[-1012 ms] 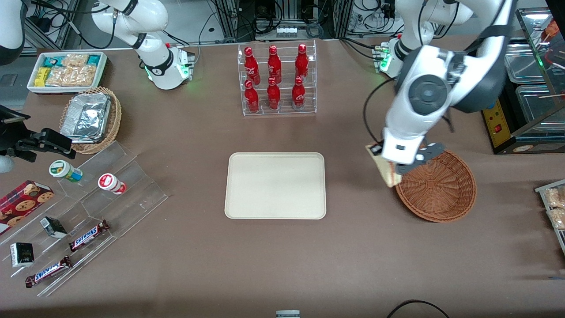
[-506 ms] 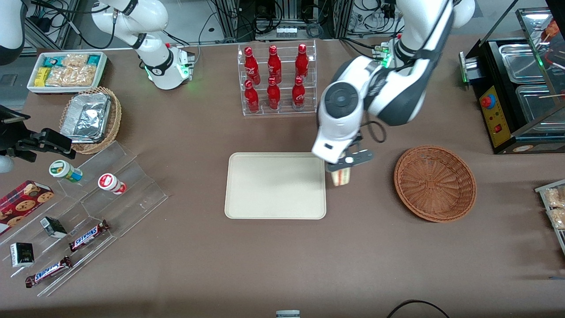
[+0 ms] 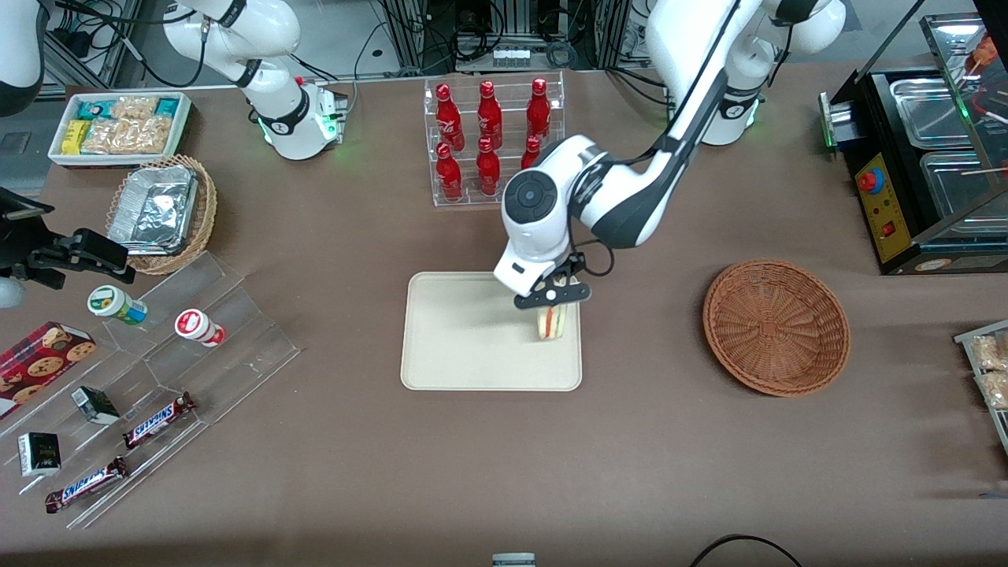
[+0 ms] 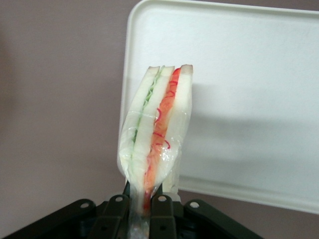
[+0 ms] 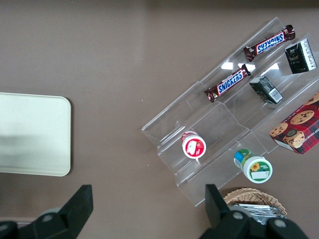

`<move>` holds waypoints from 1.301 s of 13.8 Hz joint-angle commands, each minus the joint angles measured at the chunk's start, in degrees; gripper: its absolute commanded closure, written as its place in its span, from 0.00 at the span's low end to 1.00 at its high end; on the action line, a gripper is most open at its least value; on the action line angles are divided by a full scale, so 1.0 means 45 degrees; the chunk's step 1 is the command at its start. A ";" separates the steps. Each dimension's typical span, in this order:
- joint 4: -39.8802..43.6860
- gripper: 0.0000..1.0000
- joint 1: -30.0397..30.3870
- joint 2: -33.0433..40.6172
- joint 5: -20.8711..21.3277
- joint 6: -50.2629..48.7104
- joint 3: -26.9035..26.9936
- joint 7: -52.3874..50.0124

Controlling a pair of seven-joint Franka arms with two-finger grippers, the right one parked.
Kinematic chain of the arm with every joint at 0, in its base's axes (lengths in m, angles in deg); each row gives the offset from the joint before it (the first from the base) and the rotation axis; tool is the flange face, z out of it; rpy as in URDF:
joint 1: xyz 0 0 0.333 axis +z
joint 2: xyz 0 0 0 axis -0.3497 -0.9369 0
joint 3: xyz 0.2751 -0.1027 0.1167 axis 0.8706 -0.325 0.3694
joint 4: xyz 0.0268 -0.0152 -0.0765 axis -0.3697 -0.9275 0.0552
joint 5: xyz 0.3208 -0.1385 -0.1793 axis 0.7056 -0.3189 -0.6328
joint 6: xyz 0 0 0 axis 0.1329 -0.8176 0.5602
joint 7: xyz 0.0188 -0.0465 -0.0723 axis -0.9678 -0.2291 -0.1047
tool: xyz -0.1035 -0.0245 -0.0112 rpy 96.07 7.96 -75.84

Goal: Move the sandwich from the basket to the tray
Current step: 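Lower the sandwich onto the tray and open the left gripper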

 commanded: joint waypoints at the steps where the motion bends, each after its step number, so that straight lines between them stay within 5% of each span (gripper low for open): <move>1: 0.0447 0.92 -0.0335 -0.0634 0.0199 0.0254 0.0180 0.0141; 13: 0.0701 0.90 -0.0550 -0.1866 0.0863 0.1485 0.0258 -0.0445; 14: 0.0701 0.74 -0.0550 -0.1866 0.0882 0.1485 0.0258 -0.0445; 15: 0.0701 0.25 -0.0550 -0.1847 0.0883 0.1485 0.0258 -0.0484; 16: 0.0701 0.00 -0.0550 -0.1788 0.0902 0.1465 0.0258 -0.0523; 18: 0.0682 0.00 -0.0550 -0.1536 0.0883 0.1329 0.0258 -0.0562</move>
